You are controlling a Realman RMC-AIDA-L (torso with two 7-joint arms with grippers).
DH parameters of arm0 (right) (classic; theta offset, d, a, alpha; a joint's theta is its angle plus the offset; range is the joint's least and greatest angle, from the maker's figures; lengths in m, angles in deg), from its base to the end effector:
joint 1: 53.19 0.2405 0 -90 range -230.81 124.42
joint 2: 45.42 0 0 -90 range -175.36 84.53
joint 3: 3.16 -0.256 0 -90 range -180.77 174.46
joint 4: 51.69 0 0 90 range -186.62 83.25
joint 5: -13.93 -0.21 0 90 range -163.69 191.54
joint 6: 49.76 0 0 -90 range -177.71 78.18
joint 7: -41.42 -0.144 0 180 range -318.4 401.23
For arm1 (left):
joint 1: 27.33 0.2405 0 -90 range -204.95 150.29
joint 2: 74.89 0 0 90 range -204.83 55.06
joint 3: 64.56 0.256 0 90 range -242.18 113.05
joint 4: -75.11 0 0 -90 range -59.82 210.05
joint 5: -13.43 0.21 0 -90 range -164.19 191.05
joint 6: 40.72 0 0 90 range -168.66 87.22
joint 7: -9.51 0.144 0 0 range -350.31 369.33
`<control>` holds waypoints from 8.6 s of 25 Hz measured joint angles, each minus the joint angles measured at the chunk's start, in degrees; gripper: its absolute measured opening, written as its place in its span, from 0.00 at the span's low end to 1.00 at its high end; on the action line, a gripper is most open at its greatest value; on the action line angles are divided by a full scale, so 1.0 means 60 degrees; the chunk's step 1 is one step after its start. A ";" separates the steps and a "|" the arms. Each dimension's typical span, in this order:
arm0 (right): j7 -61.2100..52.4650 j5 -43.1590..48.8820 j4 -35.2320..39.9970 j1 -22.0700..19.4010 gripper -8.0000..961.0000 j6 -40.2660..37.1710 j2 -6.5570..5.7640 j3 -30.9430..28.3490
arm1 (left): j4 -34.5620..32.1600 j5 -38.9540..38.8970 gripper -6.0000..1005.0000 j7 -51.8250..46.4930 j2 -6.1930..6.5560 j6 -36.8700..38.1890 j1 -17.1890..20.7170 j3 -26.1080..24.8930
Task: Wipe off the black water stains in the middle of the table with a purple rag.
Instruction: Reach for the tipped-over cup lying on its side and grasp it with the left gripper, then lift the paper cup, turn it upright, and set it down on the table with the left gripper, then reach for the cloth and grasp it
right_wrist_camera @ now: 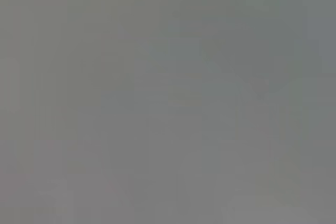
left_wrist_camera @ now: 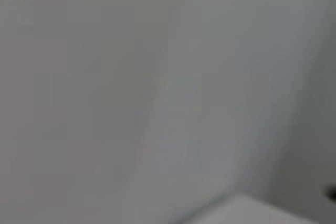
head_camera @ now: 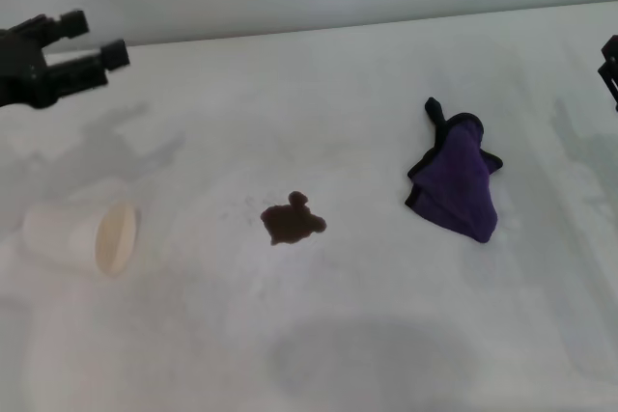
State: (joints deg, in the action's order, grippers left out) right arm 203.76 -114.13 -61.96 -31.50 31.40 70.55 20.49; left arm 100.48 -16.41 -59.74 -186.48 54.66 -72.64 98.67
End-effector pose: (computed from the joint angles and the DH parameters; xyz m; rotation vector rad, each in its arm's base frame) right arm 0.3716 0.2776 0.0181 -1.3912 0.6760 0.7969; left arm -0.2624 0.3739 0.0554 -2.4896 -0.6121 -0.8967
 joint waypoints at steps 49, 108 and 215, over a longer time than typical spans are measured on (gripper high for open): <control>-0.0286 -0.0031 0.0126 0.0443 0.87 0.0105 -0.0005 -0.0889 | 0.5174 1.2475 0.87 0.2750 -0.1186 -0.0103 -0.5843 0.0006; -0.0748 -0.0132 0.0216 -0.0054 0.87 0.0104 -0.0059 -0.1481 | 0.0554 1.3187 0.84 0.1240 -0.1249 -0.3441 -0.4577 -0.0019; -0.2023 0.0116 0.0319 -0.0379 0.87 0.0155 -0.0079 -0.0748 | -0.6984 -0.5339 0.89 0.8809 -0.1321 -0.6088 0.4979 -0.0052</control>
State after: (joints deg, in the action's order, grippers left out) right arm 191.62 -113.43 -60.05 -33.77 32.33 70.07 16.00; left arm 58.58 -48.44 -6.89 -194.41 18.13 -42.77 98.36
